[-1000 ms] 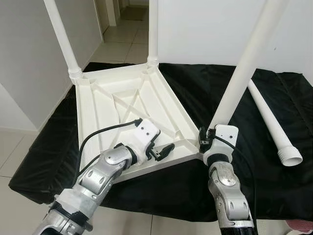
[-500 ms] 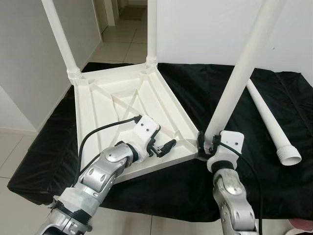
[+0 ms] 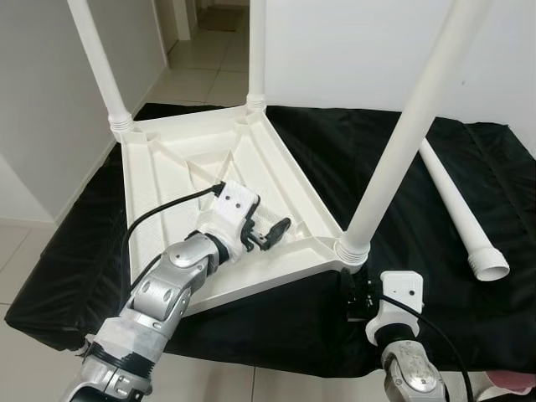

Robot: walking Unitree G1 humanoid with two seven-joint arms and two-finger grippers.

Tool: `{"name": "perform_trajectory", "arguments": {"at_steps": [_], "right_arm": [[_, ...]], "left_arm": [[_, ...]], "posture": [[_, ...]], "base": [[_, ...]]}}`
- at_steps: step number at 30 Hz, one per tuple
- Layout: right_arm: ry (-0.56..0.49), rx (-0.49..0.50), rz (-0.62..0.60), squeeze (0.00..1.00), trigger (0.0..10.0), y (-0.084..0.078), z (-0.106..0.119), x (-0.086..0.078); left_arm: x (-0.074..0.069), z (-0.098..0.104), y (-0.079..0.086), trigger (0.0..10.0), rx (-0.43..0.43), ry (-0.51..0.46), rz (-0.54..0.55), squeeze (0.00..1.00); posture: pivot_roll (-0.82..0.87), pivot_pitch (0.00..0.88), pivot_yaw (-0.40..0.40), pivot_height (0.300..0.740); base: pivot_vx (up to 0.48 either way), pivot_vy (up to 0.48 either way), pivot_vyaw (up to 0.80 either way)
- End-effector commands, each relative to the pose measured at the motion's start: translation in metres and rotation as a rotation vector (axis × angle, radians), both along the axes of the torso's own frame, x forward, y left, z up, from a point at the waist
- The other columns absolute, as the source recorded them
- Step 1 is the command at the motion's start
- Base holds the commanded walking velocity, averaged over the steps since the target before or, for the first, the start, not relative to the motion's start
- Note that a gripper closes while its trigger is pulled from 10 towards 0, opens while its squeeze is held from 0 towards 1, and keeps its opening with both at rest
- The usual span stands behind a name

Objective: Building children table

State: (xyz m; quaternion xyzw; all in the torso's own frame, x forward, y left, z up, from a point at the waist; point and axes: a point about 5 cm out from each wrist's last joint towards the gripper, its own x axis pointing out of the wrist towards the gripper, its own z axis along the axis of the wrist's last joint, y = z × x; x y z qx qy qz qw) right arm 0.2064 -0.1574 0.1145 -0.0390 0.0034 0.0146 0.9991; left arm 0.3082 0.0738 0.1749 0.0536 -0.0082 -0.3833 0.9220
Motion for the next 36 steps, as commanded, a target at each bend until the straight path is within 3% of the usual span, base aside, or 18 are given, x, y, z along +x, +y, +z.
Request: {"name": "perform_trajectory", "arguments": {"at_steps": [1, 7, 9, 11, 18, 20, 27, 32, 36], "right_arm": [[-0.001, 0.009, 0.076, 0.00, 10.0, 0.006, 0.000, -0.002], [0.003, 0.060, 0.227, 0.00, 10.0, 0.017, 0.003, -0.001], [0.003, 0.060, 0.227, 0.00, 10.0, 0.017, 0.003, -0.001], [-0.023, 0.080, 0.301, 0.00, 10.0, 0.022, 0.011, 0.004], [-0.054, 0.079, 0.388, 0.00, 10.0, 0.023, 0.021, 0.017], [-0.078, 0.076, 0.461, 0.00, 10.0, 0.024, 0.029, 0.028], [-0.094, 0.085, 0.468, 0.00, 10.0, 0.022, 0.034, 0.036], [-0.118, 0.167, 0.358, 0.00, 10.0, 0.003, 0.038, 0.053], [-0.121, 0.176, 0.336, 0.00, 10.0, -0.002, 0.038, 0.055]], "left_arm": [[0.001, 0.004, 0.005, 10.0, 0.017, -0.014, 0.025, 0.00], [-0.001, 0.005, 0.009, 10.0, 0.048, -0.027, 0.023, 0.00], [-0.001, 0.005, 0.009, 10.0, 0.048, -0.027, 0.023, 0.00], [-0.002, 0.005, 0.010, 10.0, 0.053, -0.032, 0.028, 0.00], [-0.005, 0.004, 0.009, 10.0, 0.049, -0.022, 0.041, 0.00], [-0.012, -0.002, 0.006, 10.0, 0.061, -0.008, 0.031, 0.00], [-0.015, -0.005, 0.004, 10.0, 0.071, 0.000, 0.025, 0.00], [-0.018, -0.009, 0.003, 10.0, 0.089, 0.008, 0.017, 0.00], [-0.018, -0.009, 0.002, 10.0, 0.093, 0.009, 0.016, 0.00]], "posture": [[-0.08, 0.054, 0.024, 0.740], [-0.08, 0.055, 0.028, 0.740], [-0.08, 0.055, 0.028, 0.740], [-0.07, 0.055, 0.030, 0.740], [-0.07, 0.055, 0.027, 0.740], [-0.06, 0.053, 0.025, 0.740], [-0.05, 0.054, 0.024, 0.740], [-0.04, 0.056, 0.033, 0.740], [-0.04, 0.057, 0.037, 0.740]], "base": [[0.000, 0.000, 0.00], [0.000, 0.000, 0.00], [0.000, 0.000, 0.00], [0.000, 0.000, 0.00], [0.000, 0.000, 0.00], [0.000, 0.000, 0.00], [0.000, 0.000, 0.00], [0.000, 0.000, 0.00], [0.000, 0.000, 0.00]]}}
